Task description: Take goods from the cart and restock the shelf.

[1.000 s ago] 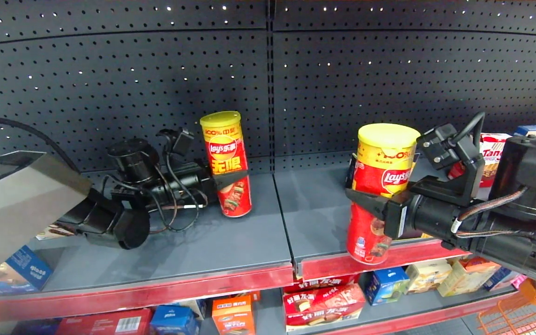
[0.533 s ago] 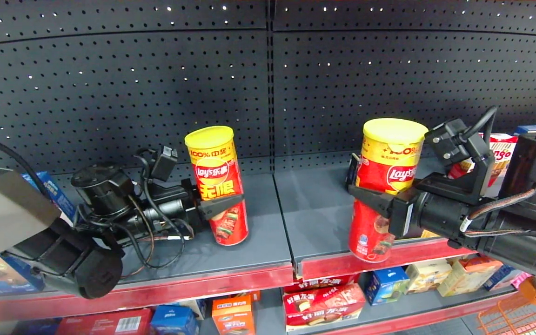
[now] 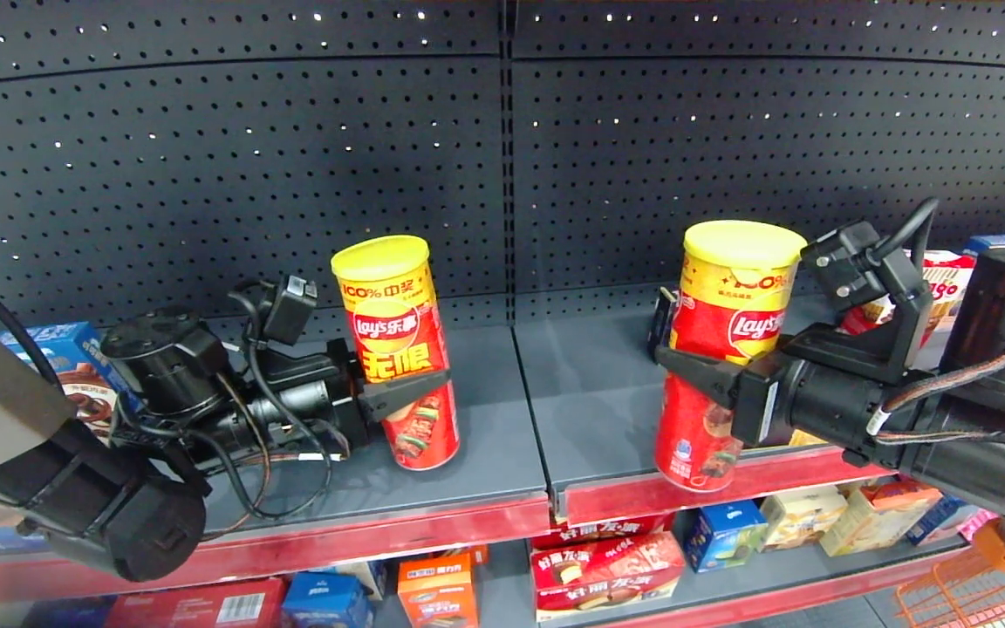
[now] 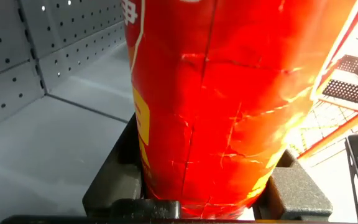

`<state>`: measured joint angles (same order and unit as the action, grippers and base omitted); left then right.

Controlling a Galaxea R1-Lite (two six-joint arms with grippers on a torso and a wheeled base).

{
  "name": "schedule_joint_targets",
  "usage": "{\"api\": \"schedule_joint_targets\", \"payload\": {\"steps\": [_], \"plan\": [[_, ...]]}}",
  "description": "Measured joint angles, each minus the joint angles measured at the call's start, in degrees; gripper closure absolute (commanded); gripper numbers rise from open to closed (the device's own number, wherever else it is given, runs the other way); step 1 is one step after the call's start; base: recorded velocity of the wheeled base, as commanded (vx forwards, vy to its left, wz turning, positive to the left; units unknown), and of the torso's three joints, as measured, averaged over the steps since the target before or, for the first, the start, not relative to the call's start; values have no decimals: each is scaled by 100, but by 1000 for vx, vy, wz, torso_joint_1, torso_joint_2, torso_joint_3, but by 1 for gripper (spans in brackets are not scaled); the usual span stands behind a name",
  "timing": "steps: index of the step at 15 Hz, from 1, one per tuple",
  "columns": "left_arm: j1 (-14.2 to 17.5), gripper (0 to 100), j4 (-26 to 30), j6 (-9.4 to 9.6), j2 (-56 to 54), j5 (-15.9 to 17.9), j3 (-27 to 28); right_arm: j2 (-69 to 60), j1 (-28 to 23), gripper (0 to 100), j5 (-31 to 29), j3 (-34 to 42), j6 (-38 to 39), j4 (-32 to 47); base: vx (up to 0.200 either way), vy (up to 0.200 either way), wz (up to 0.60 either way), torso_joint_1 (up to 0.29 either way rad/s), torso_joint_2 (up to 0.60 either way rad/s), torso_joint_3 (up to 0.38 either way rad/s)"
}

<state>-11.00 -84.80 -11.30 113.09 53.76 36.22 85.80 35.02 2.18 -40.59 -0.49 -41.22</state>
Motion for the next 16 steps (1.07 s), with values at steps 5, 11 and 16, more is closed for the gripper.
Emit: {"api": "schedule_joint_targets", "payload": {"steps": [5,11,16], "plan": [[22,100,6,217,59,-15,-141,11,4,100,5,-24,0,17,0,0,0,0,0,0],[33,100,9,435,260,-17,-161,12,1,100,13,7,-2,2,0,0,0,0,0,0],[28,0,-2,449,311,-28,-221,15,-7,100,16,22,-2,2,0,0,0,0,0,0]]}}
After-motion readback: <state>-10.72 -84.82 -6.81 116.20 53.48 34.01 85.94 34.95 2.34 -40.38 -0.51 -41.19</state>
